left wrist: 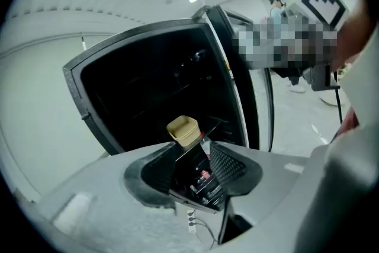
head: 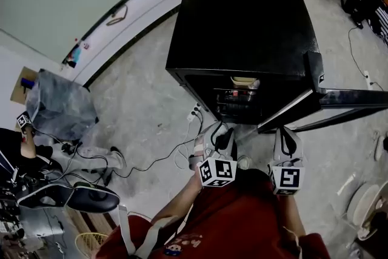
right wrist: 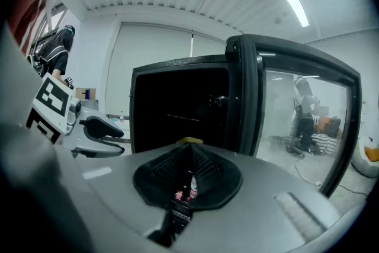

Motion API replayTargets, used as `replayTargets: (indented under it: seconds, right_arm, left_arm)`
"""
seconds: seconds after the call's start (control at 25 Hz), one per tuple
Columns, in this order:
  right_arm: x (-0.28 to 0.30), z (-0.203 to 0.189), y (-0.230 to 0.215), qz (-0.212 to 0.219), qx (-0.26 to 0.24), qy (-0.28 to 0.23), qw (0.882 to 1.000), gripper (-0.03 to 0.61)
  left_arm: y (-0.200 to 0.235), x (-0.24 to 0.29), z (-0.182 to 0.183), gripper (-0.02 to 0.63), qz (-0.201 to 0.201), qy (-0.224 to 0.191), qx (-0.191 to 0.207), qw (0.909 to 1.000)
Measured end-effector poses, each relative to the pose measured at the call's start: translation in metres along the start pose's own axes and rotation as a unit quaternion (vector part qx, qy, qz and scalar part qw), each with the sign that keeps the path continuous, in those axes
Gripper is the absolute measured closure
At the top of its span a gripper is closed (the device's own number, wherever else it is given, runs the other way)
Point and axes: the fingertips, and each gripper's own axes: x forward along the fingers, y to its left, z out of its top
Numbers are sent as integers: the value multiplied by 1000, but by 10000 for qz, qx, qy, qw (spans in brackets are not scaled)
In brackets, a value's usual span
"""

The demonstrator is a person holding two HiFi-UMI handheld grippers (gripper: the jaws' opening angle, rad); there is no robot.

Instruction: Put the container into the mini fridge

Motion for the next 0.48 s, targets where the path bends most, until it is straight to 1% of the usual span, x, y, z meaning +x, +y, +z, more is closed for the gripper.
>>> replayTargets:
  seconds: [0.12,0.2,0.28,0.4,0.48]
  right_arm:
    - [1,0,-1,13,-25,16,10000,578]
    - [0,3,-1,19,-35,8,10000,578]
    - [0,7,0,49,-26,-53,10000,578]
    - [2,13,3,144,-62,-153,9998,578]
    - [4,16,4,192,-102,-179,9996,578]
  left_arm:
    - [4,-11,3,428,87,-344,-618,9975]
    - [8,-20,8,428,187,-597,-974,9933]
    - [15,-32,15,428,311,-853,-1238,9881]
    - [25,-46,33,428,438,-1220,-1450,9809]
    - [30,-53,42,430,492,-1399,-1457,9782]
